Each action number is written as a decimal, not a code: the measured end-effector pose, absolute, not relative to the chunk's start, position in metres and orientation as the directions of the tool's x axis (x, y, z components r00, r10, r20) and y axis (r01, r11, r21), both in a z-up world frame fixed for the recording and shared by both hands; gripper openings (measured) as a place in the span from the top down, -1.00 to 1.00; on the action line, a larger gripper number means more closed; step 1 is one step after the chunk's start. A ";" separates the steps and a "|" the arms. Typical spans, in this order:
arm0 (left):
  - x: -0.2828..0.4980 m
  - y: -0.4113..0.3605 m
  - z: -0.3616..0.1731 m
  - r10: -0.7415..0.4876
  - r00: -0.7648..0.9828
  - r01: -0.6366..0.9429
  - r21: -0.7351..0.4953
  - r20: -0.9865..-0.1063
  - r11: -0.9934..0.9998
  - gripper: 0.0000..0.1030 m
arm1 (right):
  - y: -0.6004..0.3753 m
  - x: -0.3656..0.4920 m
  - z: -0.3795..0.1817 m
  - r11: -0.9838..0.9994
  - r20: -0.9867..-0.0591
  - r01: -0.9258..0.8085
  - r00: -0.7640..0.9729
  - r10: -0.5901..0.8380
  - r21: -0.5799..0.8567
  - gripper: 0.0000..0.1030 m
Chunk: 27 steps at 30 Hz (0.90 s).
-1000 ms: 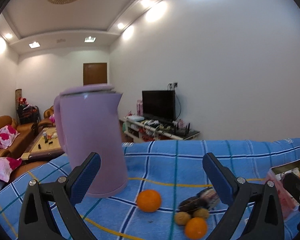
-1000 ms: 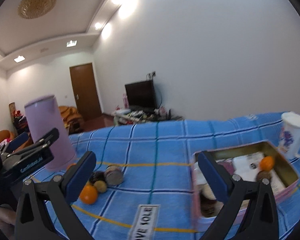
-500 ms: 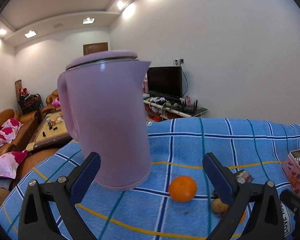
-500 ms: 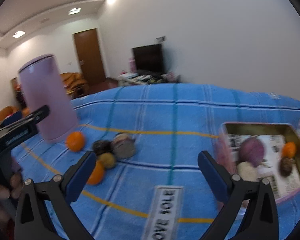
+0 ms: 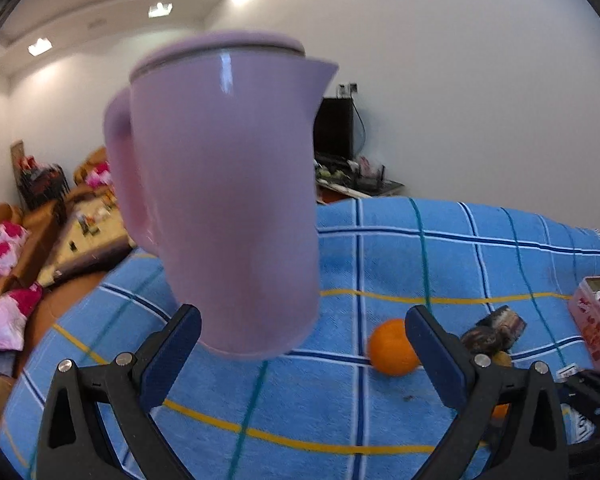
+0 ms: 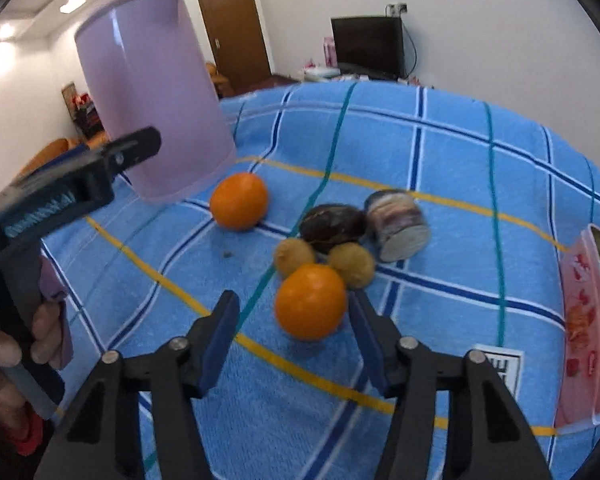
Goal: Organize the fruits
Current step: 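Grasp an orange with the right tool while the left tool approaches another orange, then grasp the second orange with the left tool while the right lifts its orange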
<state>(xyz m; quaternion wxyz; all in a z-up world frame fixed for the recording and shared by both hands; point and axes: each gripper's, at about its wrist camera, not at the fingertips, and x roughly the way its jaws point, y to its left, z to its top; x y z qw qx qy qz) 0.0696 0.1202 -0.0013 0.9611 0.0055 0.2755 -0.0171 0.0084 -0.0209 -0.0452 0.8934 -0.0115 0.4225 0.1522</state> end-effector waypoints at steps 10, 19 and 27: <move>0.076 0.086 -0.019 -0.065 0.810 0.146 0.093 -0.584 0.985 -0.98 | -0.040 0.000 -0.045 0.945 -0.759 -0.272 0.572 0.310 0.181 0.24; 0.095 0.065 -0.024 -0.112 0.792 0.200 0.082 -0.600 0.976 -0.98 | -0.087 -0.031 -0.022 0.946 -0.649 -0.241 0.688 0.325 0.218 0.24; 0.128 0.055 -0.048 0.004 0.703 0.132 0.136 -0.711 0.982 -0.98 | -0.086 -0.034 -0.016 0.941 -0.626 -0.259 0.703 0.339 0.219 0.23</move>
